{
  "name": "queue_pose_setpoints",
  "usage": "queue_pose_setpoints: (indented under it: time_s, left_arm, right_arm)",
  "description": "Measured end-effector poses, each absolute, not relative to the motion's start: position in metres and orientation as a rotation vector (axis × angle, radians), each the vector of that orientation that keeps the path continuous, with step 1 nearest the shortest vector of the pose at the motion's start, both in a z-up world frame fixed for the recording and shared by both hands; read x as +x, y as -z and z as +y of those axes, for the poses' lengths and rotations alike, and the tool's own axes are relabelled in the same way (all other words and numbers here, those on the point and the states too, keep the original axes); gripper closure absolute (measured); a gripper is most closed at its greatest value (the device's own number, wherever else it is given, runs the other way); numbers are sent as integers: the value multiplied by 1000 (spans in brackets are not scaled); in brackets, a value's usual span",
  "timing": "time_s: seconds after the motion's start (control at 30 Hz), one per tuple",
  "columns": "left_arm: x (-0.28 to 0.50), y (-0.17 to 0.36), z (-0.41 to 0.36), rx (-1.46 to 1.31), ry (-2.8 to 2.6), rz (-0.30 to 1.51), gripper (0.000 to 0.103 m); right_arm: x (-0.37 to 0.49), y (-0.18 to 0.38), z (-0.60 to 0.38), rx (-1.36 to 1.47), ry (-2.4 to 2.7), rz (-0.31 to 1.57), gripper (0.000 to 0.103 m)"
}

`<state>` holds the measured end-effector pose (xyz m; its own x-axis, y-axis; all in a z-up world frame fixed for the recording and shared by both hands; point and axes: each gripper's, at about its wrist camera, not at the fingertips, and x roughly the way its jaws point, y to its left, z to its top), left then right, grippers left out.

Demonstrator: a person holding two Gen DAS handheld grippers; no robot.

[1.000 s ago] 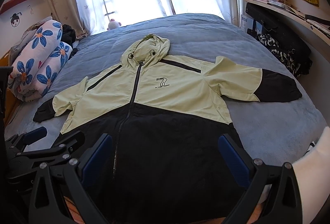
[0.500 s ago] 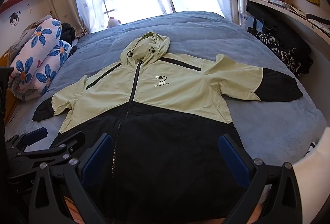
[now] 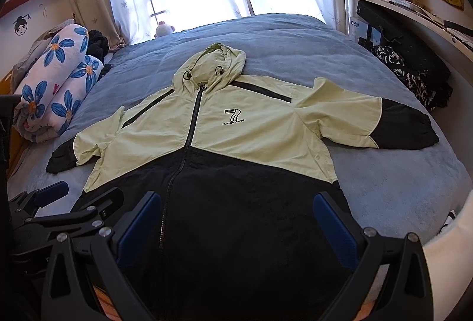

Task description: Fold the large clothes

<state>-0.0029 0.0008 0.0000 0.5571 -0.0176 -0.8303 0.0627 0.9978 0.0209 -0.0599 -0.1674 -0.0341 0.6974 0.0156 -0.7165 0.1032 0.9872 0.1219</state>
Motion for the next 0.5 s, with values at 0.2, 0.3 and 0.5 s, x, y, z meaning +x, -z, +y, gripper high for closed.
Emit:
queue_pose_setpoints:
  time_s: [0.2, 0.3, 0.5]
  left_arm:
    - [3, 0, 0, 52, 46, 981, 3]
    - [5, 0, 0, 51, 47, 984, 3]
    - [13, 0, -1, 56, 44, 983, 3]
  right_arm:
    - [-56, 34, -169, 159, 44, 802, 0]
    - [-56, 34, -168, 158, 45, 802, 0]
    - [-48, 33, -169, 144, 47, 803, 0]
